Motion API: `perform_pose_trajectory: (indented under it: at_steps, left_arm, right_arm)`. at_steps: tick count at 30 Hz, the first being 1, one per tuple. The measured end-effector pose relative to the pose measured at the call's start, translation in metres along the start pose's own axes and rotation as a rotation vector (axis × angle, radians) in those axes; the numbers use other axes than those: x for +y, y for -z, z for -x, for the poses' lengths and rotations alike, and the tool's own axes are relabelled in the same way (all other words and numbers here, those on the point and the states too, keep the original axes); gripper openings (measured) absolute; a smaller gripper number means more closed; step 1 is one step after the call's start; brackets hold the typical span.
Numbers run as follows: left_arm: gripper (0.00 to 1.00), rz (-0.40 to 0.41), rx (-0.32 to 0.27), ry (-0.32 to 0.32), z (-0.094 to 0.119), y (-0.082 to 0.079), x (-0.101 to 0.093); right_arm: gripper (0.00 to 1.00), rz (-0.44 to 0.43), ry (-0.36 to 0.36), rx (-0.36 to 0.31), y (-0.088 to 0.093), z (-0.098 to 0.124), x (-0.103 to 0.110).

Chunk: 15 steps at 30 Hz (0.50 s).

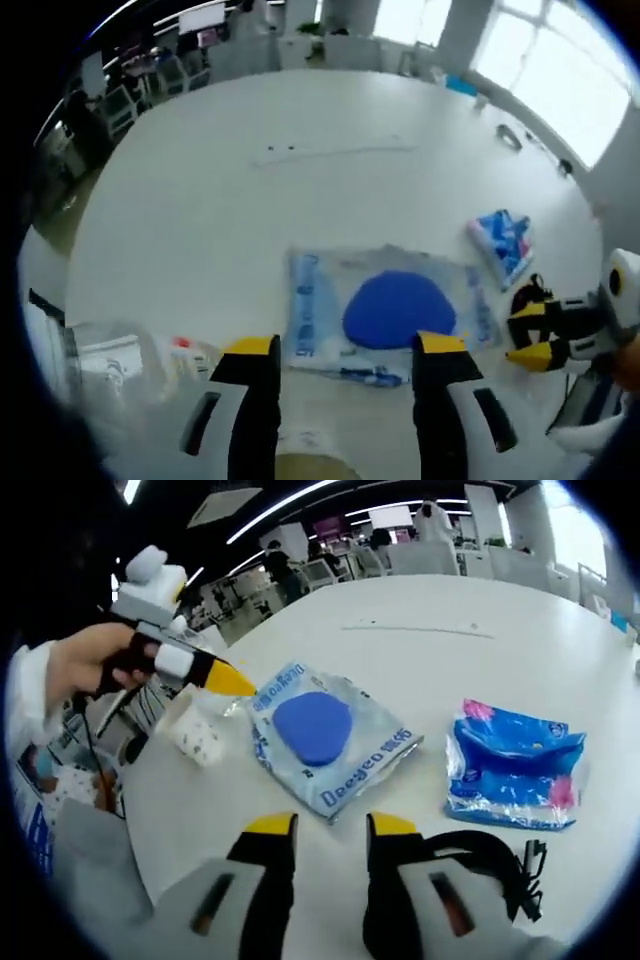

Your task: Arrange the tabletop items into an orderly group along one side of the table until the central work area is clear of visible clutter.

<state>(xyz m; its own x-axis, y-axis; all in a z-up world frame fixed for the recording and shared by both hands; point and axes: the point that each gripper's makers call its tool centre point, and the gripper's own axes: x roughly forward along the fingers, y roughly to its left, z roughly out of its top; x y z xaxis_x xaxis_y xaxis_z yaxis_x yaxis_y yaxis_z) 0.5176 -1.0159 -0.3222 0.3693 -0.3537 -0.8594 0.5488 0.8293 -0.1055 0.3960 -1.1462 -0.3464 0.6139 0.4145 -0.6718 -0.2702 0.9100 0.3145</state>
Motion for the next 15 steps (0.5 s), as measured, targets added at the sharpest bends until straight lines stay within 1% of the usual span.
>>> perform_pose_trajectory:
  at_steps: [1,2,4,6,7,8,11,15]
  left_arm:
    - [0.39,0.033,0.004,-0.025,-0.004,-0.001,0.004]
    - [0.38,0.040,0.010,-0.017,-0.006,-0.001,0.004]
    - [0.40,0.056,0.004,-0.008,-0.009,-0.003,0.005]
    - [0.43,0.058,0.049,-0.017,-0.012,0.004,0.007]
    - [0.43,0.052,0.098,-0.015,-0.013,0.013,0.007]
    - [0.43,0.056,0.116,-0.016,-0.014,0.017,0.008]
    - [0.40,0.066,0.113,-0.020,-0.016,0.019,0.008]
    - [0.38,0.051,0.143,-0.057,-0.018,0.025,0.014]
  right_arm:
    - [0.24,0.000,0.000,0.002,0.001,-0.001,0.000]
    - [0.25,-0.003,-0.002,0.008,0.002,-0.003,0.000]
    - [0.24,-0.007,-0.002,0.017,0.004,-0.006,0.000]
    - [0.24,-0.018,0.001,0.019,0.005,-0.009,-0.003]
    - [0.24,-0.029,0.000,0.013,0.004,-0.009,-0.003]
    - [0.23,-0.035,-0.001,0.009,0.003,-0.010,-0.003]
    - [0.23,-0.043,-0.003,0.003,0.002,-0.012,-0.003]
    - [0.22,-0.052,-0.009,0.008,0.004,-0.017,-0.001]
